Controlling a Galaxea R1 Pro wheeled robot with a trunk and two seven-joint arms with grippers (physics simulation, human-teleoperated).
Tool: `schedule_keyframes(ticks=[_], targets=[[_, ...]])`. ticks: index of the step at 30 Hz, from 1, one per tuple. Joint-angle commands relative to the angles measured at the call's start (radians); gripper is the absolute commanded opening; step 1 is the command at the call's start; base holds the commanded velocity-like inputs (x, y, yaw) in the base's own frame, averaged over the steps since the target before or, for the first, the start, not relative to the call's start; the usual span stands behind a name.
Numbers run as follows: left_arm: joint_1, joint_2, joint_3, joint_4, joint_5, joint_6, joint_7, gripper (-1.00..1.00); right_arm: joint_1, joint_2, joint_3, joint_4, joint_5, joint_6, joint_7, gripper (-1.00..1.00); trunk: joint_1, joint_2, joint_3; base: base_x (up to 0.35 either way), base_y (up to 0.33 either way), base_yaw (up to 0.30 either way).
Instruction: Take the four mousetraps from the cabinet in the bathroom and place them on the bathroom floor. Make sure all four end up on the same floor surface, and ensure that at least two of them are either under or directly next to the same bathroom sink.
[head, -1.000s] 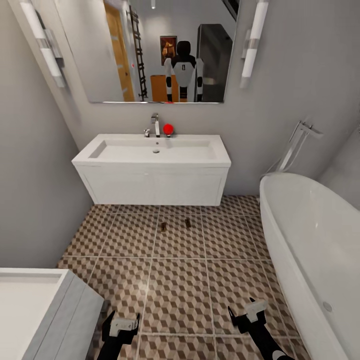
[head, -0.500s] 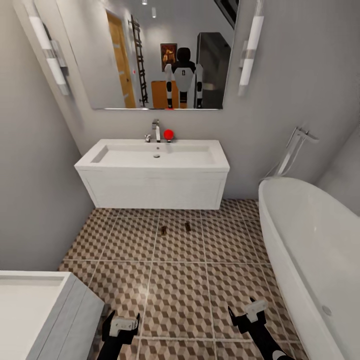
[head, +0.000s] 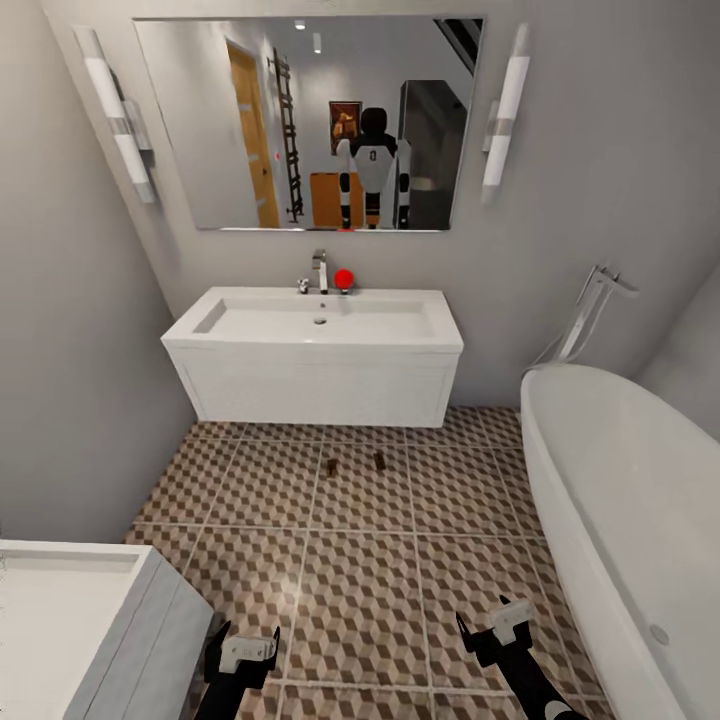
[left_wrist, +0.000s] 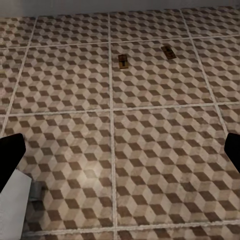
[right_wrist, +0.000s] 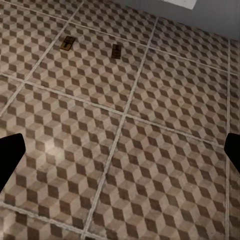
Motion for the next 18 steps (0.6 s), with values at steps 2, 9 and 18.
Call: schedule_keyframes(ticks=[2,9,18], targets=[[-0.002,-0.001,-0.009,0.004,0.006,-0.005,0.004,1.00,-0.001,-0.001,-0.002,0.001,0.005,-0.003,0.001,1.00,-0.007,0.013,0.008,0.000,0.000,0.069],[-0.002,-0.001,-0.009,0.004,0.006,-0.004,0.004,1.00,-0.001,-0.001,-0.002,0.000,0.005,-0.003,0.001,1.00,-0.034,0.062,0.041,0.000,0.000,0.069],[-0.001,-0.001,-0.009,0.004,0.006,-0.004,0.004,1.00,-0.001,-0.001,-0.002,0.001,0.005,-0.003,0.001,1.00,-0.069,0.125,0.083,0.000,0.000,0.069]])
